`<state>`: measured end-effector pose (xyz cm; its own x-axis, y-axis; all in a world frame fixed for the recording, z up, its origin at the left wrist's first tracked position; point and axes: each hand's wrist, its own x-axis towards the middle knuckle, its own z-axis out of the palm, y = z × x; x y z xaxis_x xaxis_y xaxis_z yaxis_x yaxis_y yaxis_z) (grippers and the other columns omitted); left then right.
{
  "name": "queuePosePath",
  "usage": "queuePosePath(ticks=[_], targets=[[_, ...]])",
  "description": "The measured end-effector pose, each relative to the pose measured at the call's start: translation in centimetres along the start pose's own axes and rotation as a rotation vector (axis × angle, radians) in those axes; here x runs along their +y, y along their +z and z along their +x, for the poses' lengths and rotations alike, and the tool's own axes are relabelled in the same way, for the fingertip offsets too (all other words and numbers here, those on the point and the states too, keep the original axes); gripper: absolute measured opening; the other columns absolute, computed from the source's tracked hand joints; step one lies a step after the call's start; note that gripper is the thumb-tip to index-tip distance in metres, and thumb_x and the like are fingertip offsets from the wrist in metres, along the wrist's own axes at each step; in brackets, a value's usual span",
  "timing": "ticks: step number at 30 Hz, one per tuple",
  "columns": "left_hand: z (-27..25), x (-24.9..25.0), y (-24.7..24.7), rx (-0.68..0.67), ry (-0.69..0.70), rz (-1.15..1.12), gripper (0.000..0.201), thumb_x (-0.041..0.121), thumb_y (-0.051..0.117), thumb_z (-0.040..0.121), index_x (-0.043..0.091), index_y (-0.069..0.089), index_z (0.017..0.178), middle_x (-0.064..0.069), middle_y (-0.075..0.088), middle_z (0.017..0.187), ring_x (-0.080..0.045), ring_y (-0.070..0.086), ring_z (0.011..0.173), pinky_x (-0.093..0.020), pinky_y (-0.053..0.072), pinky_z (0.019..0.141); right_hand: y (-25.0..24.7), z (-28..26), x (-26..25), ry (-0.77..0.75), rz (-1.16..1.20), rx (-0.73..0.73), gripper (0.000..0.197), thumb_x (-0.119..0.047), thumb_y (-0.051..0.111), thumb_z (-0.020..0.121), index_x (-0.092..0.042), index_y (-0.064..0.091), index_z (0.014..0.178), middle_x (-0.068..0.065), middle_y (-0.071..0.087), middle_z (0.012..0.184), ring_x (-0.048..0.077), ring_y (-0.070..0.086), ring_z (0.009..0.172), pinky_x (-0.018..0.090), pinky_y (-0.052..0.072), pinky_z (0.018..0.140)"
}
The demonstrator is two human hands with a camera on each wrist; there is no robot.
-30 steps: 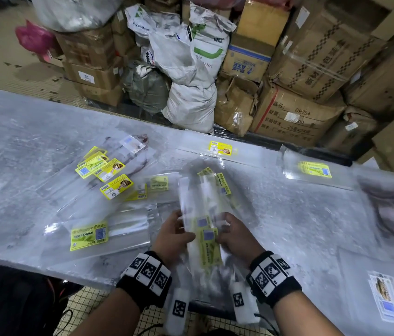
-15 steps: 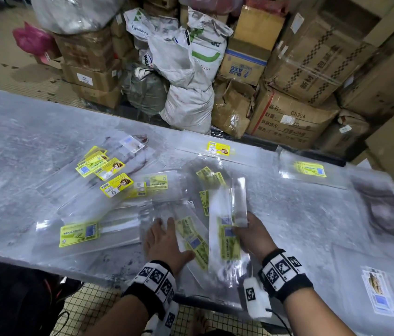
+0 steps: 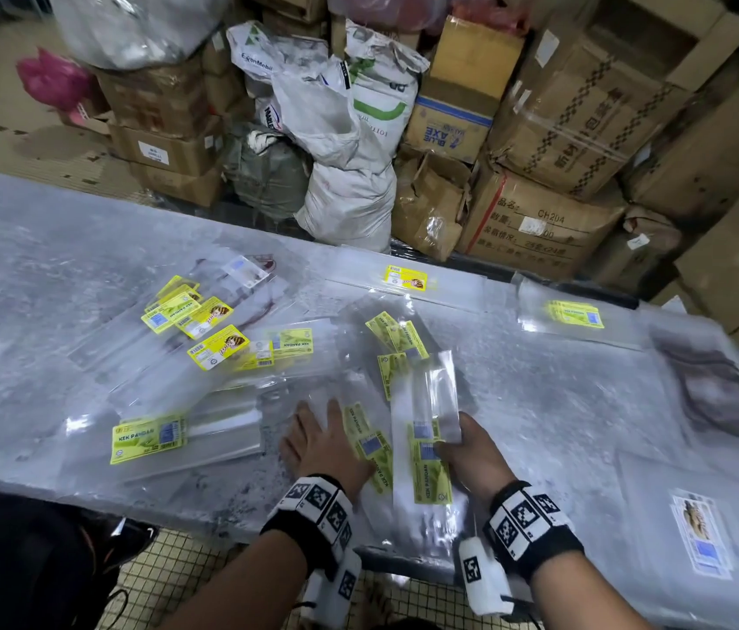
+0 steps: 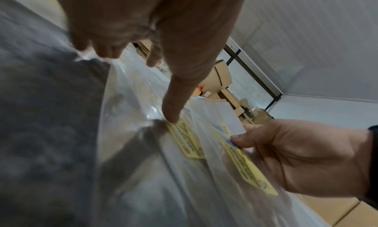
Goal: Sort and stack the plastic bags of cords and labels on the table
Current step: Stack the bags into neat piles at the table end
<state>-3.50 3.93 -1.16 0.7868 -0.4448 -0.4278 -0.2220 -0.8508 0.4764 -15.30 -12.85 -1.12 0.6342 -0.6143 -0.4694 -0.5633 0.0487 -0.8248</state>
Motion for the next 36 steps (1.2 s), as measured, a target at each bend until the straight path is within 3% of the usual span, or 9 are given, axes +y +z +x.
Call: queuePosePath(ticks=[5, 10, 13, 16, 19, 25, 29, 33, 36], targets=[[0.2, 0.0, 0.5, 0.010, 0.046, 0.011, 0.107, 0.042, 0.072, 0.081, 0.031, -0.005, 0.155, -0.012, -0.016, 0.162, -0.031, -0.015, 0.149, -0.053, -0.003, 0.119, 0.1, -1.0, -0.5, 0.003, -0.051, 0.002, 0.035, -0.006, 0.058, 0.084, -0.031, 0.062, 0.107, 0.009, 0.074, 0.098, 0.042, 0.069, 0.095, 0.066, 0.050, 0.084], [-0.3, 0.6, 0.1, 0.004, 0.148, -0.064, 0.109, 0.022, 0.076, 0.078, 0.035, -0.001, 0.154, 0.002, 0.005, 0.164, -0.018, -0.001, 0.151, -0.047, -0.002, 0.121, 0.7, -1.1, -0.8, -0.020, -0.095, -0.006, 0.032, -0.002, 0.058, 0.091, -0.027, 0.058, 0.110, 0.005, 0.070, 0.110, 0.024, 0.070, 0.097, 0.052, 0.057, 0.088], [-0.4, 0.7, 0.0, 0.030, 0.184, -0.227, 0.105, 0.010, 0.070, 0.079, 0.051, 0.005, 0.149, -0.002, 0.027, 0.157, -0.025, 0.022, 0.145, -0.041, 0.025, 0.116, 0.9, -0.7, -0.3, -0.022, -0.098, -0.012, 0.030, -0.005, 0.059, 0.091, -0.027, 0.057, 0.112, 0.004, 0.070, 0.111, 0.023, 0.071, 0.097, 0.052, 0.057, 0.087], [0.1, -0.1, 0.7, 0.079, 0.258, -0.503, 0.112, -0.001, 0.071, 0.073, 0.053, 0.008, 0.148, 0.005, 0.032, 0.155, -0.020, 0.038, 0.137, -0.012, 0.046, 0.087, 1.0, -0.3, 0.1, -0.029, -0.075, -0.005, 0.033, -0.005, 0.060, 0.089, -0.027, 0.058, 0.113, 0.002, 0.071, 0.109, 0.023, 0.071, 0.097, 0.053, 0.057, 0.087], [0.5, -0.3, 1.2, 0.015, 0.160, -0.894, 0.119, -0.012, 0.078, 0.065, 0.043, 0.017, 0.151, 0.013, 0.035, 0.148, -0.018, 0.053, 0.123, -0.027, 0.058, 0.079, 1.1, -0.5, -0.2, -0.034, -0.048, -0.007, 0.035, -0.003, 0.058, 0.089, -0.028, 0.059, 0.115, 0.001, 0.071, 0.110, 0.022, 0.070, 0.099, 0.051, 0.057, 0.089], [0.3, 0.6, 0.0, -0.056, 0.029, -1.218, 0.021, -0.014, 0.062, 0.084, -0.002, 0.067, 0.101, -0.016, 0.074, 0.088, -0.036, 0.071, 0.085, -0.035, 0.058, 0.066, 1.3, -0.6, -0.7, -0.028, 0.093, -0.046, 0.037, 0.003, 0.059, 0.081, -0.011, 0.064, 0.114, 0.007, 0.075, 0.104, 0.028, 0.071, 0.100, 0.035, 0.057, 0.078], [0.0, 1.6, -0.4, -0.083, 0.067, -1.293, 0.017, 0.005, 0.050, 0.099, 0.008, 0.066, 0.106, -0.005, 0.075, 0.086, -0.018, 0.072, 0.077, -0.027, 0.057, 0.060, 1.7, -1.0, -2.1, -0.052, 0.138, -0.053, 0.028, 0.002, 0.057, 0.088, -0.014, 0.069, 0.109, 0.004, 0.076, 0.098, 0.021, 0.073, 0.089, 0.024, 0.055, 0.065], [-0.1, 2.4, -0.4, -0.061, 0.068, -1.292, 0.024, 0.033, 0.053, 0.100, 0.013, 0.065, 0.105, -0.015, 0.071, 0.110, -0.025, 0.068, 0.099, -0.049, 0.052, 0.095, 2.8, -0.8, -3.3, -0.084, 0.158, -0.052, 0.023, -0.012, 0.061, 0.087, -0.020, 0.064, 0.109, 0.004, 0.075, 0.101, 0.022, 0.072, 0.093, 0.042, 0.059, 0.083], [0.0, 3.2, -0.7, -0.061, 0.124, -1.309, 0.013, 0.013, 0.054, 0.099, 0.014, 0.060, 0.111, -0.011, 0.073, 0.100, -0.016, 0.071, 0.084, -0.033, 0.058, 0.077, 2.5, -0.4, -3.8, -0.079, 0.234, -0.053, 0.030, -0.008, 0.060, 0.090, -0.022, 0.053, 0.115, 0.005, 0.071, 0.103, 0.018, 0.072, 0.083, 0.034, 0.058, 0.069]])
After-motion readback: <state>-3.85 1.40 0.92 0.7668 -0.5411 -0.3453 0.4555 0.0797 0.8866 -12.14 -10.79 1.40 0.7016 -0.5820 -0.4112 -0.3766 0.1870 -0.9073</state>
